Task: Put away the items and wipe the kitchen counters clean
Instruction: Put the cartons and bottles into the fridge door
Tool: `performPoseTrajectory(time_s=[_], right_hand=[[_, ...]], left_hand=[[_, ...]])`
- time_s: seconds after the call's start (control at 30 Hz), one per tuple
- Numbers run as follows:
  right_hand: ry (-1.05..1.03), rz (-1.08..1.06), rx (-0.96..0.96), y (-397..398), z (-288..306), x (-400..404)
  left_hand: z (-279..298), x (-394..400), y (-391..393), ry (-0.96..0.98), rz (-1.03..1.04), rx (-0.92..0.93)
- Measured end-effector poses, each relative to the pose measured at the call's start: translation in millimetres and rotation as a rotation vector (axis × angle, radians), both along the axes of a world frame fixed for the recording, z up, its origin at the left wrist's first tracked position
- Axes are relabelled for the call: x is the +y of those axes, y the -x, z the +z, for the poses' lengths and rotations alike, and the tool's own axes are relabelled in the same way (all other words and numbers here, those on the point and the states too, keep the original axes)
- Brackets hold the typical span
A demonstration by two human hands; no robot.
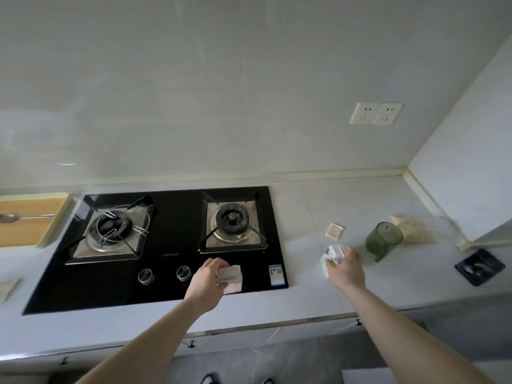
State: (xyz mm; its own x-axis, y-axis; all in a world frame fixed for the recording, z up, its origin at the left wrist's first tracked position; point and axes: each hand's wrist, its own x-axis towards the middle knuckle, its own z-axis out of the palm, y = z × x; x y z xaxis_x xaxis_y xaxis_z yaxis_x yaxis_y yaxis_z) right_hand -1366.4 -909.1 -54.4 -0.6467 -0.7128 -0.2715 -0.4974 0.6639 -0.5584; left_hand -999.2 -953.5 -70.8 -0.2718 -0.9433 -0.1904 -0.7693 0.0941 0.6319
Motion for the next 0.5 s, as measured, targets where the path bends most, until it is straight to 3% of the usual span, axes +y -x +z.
performPoseTrajectory(time_s=[0.27,0.5], right_hand=[[-0.066,0.056,0.07,14,-12,-16],[0.208,0.293,-0.018,-37,16,-18]], left_hand=[[-11,6,-9,-0.031,0.13,0.044],[-10,5,-10,-0.056,0.145,0.068]])
